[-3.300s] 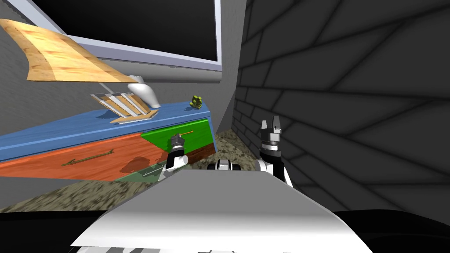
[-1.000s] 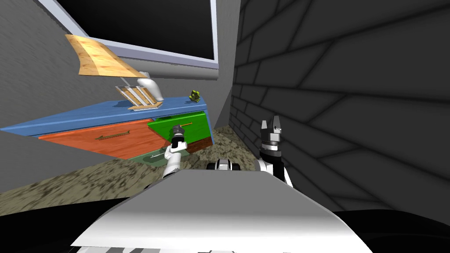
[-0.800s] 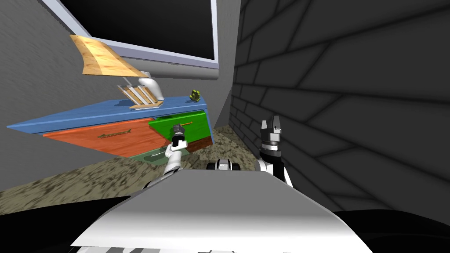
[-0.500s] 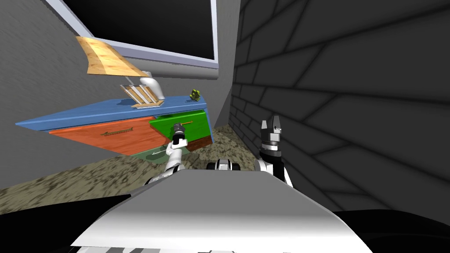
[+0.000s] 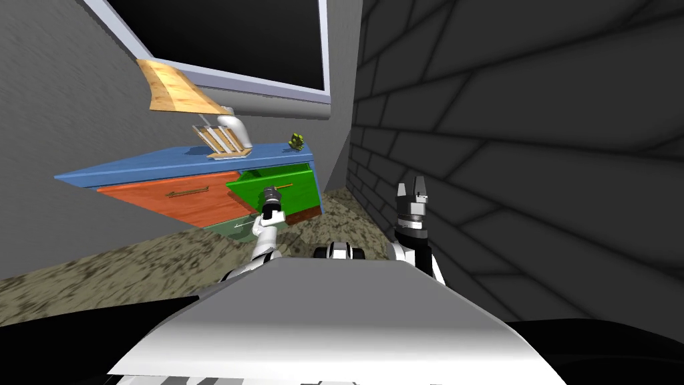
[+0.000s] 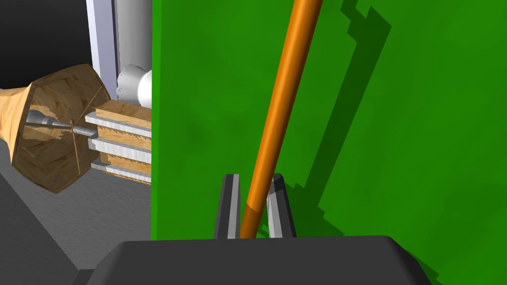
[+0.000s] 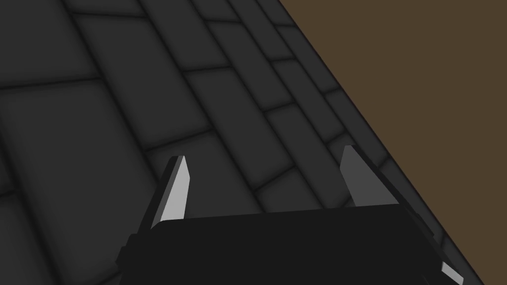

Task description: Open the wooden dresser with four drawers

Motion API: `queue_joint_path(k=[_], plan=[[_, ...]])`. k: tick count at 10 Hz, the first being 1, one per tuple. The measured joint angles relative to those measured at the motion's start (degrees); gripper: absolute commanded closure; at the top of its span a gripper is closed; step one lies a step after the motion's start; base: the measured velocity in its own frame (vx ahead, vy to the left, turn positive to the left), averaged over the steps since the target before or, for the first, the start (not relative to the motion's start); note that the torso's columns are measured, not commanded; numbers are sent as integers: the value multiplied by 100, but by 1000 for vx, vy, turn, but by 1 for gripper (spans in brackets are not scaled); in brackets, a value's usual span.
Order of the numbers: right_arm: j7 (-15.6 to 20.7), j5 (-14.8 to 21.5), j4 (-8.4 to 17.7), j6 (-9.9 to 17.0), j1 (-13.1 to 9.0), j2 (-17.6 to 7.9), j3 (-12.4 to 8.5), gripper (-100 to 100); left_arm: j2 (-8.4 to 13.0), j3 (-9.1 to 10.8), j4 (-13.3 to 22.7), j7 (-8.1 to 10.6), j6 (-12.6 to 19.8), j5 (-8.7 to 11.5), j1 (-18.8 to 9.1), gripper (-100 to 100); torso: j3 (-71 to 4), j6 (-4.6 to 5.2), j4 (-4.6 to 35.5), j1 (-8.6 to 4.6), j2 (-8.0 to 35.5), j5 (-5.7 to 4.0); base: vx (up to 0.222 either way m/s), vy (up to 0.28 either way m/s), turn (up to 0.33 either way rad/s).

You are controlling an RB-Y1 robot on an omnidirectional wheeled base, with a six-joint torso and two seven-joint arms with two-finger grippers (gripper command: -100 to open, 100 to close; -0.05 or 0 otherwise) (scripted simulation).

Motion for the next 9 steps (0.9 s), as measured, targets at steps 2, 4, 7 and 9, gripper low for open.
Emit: queue_joint_path(k=[2,4,7,9], plan=[[0,0,0,0,1,0,0,0,3,-6,-35,18,116,-6,6,-100,-25,6,-36,37,-44,31,-37,-6,-20],[0,0,0,0,1,-1,-1,0,108,3,-59,55,350,-17,-164,-100,-37,5,-57,64,-63,54,-52,-1,-23],[0,0,0,0,2,-1,-1,0,199,-13,-178,122,670,-25,-275,-100,-27,-5,-43,49,-46,40,-37,-2,-22],[0,0,0,0,2,-1,-1,0,266,-24,-202,157,875,-26,-353,0,-14,-5,-35,36,-28,35,-5,1,-6]])
